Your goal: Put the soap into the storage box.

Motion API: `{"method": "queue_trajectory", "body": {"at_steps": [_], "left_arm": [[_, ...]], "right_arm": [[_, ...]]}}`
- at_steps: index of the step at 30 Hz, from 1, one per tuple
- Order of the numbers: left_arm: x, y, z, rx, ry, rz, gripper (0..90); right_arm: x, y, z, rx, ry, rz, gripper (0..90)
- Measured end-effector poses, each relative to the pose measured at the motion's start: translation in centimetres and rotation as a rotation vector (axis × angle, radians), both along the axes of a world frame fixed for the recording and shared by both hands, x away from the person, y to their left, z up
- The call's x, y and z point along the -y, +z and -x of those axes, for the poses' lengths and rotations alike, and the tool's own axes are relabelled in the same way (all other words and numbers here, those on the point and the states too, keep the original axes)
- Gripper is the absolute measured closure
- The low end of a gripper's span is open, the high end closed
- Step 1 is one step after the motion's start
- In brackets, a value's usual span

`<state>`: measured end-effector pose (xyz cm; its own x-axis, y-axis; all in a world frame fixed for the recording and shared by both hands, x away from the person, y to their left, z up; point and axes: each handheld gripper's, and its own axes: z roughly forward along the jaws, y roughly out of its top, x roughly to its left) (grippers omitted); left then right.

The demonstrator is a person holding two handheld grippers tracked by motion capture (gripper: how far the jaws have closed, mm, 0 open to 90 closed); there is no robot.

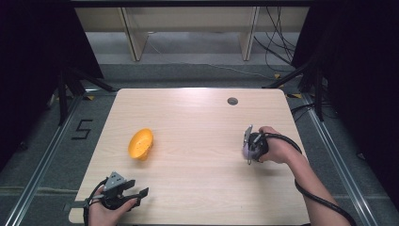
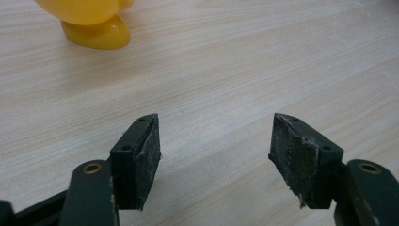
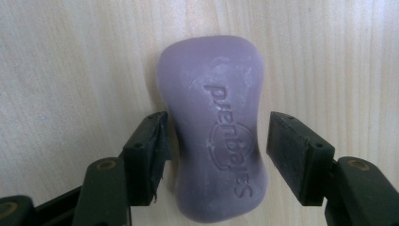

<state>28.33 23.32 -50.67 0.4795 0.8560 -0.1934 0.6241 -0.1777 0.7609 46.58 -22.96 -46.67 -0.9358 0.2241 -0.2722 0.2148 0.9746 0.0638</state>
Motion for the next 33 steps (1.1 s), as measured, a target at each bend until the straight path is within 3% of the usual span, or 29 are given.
{"method": "queue_trajectory", "body": {"at_steps": [2, 4, 7, 8, 9, 12, 14, 16, 17, 18, 19, 25, 30, 33], "left_arm": [[0.0, 0.0, 0.0, 0.002, 0.005, -0.001, 33.3], [-0.1, 0.0, 0.0, 0.012, -0.001, -0.004, 33.3], [0.0, 0.0, 0.0, 0.014, 0.001, -0.003, 33.3], [0.0, 0.0, 0.0, 0.012, -0.001, -0.003, 33.3], [0.0, 0.0, 0.0, 0.013, 0.000, -0.001, 33.3], [-0.1, 0.1, 0.0, 0.009, 0.007, 0.001, 33.4], [-0.1, 0.0, 0.0, 0.007, 0.010, 0.006, 33.4], [-0.1, 0.0, 0.0, 0.005, 0.010, 0.004, 33.4], [-0.1, 0.0, 0.0, 0.009, 0.009, -0.004, 33.4], [-0.1, 0.0, 0.0, 0.009, 0.007, -0.006, 33.4], [-0.1, 0.0, 0.0, 0.009, 0.007, -0.006, 33.4], [-0.2, 0.0, 0.0, 0.007, 0.007, -0.016, 33.4], [-0.3, 0.1, 0.0, -0.004, 0.000, -0.017, 33.4], [-0.1, 0.0, 0.0, 0.007, 0.005, -0.011, 33.4]], "right_arm": [[0.0, -0.1, 0.0, 0.019, 0.003, 0.013, 40.2], [-0.2, -0.2, 0.0, -0.001, -0.024, 0.009, 41.3], [-0.2, -0.3, -0.6, 0.009, 0.052, 0.009, 41.8], [-0.3, -0.3, -0.7, 0.001, 0.048, 0.014, 42.0], [-0.4, -0.3, -0.4, -0.006, 0.007, 0.010, 42.3], [-0.3, -0.4, -0.9, -0.009, 0.051, 0.017, 43.2], [-0.4, -0.4, -0.7, -0.026, 0.005, 0.019, 43.5], [-0.3, -0.5, -0.9, -0.030, 0.031, 0.017, 44.1], [-0.3, -0.5, -0.8, -0.028, 0.000, 0.020, 44.3], [-0.2, -0.6, -1.1, -0.032, 0.042, 0.022, 45.0], [-0.2, -0.6, -1.1, -0.032, 0.042, 0.022, 45.0], [-0.3, -0.5, -0.7, -0.051, -0.006, 0.033, 49.4], [-0.4, -0.5, -0.4, -0.026, -0.015, 0.035, 49.7], [-0.3, -0.5, -0.3, -0.013, 0.012, 0.030, 49.9]]}}
